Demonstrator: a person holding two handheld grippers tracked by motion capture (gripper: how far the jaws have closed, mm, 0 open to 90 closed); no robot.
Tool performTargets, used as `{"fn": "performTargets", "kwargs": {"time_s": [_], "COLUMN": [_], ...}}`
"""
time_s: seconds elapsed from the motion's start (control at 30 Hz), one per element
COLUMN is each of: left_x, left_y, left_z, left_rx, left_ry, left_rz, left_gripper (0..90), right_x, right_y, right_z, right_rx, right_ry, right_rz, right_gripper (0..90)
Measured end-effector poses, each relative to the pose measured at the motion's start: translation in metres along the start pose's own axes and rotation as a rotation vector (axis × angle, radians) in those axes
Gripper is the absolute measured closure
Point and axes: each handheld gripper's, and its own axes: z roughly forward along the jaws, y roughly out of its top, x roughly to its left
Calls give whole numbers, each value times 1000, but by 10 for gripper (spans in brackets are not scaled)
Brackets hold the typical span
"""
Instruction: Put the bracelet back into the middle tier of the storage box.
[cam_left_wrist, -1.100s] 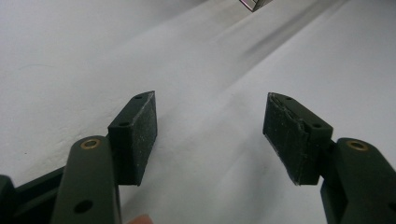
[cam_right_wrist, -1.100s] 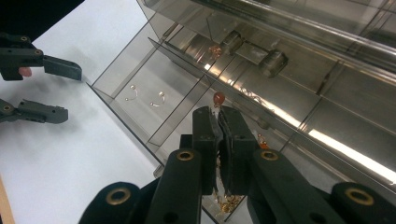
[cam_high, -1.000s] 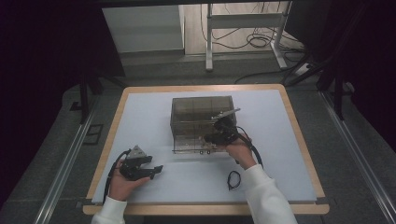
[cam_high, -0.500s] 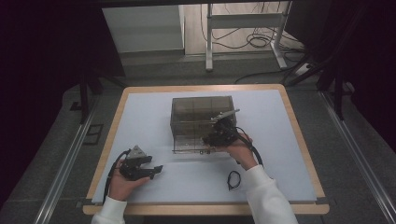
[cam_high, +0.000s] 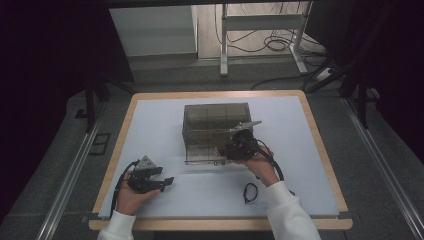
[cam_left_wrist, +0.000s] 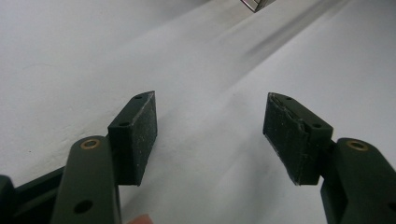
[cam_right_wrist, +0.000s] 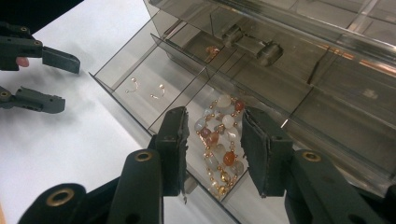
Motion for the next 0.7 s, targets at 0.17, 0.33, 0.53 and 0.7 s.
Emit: {"fn": "performTargets", "kwargs": {"time_s": [0.17, 0.33, 0.53, 0.7], "left_x": [0, 0, 1, 1], "left_y": [0, 0, 0, 0], "left_z": [0, -1, -2, -2], "left_rx": [-2, -3, -7, -7], "left_ry": [1, 1, 4, 6], "left_rz": [-1, -2, -6, -5], "left_gripper": [352, 352, 352, 352], "right_x": [0, -1, -1, -1], "right_y": [-3, -6, -9, -12], "right_z": [-2, -5, -9, -12], "right_rx": [-3, -2, -14, -20], "right_ry": [0, 3, 3, 8], "right_rz": [6, 9, 11, 15], "right_gripper": [605, 605, 605, 605]}}
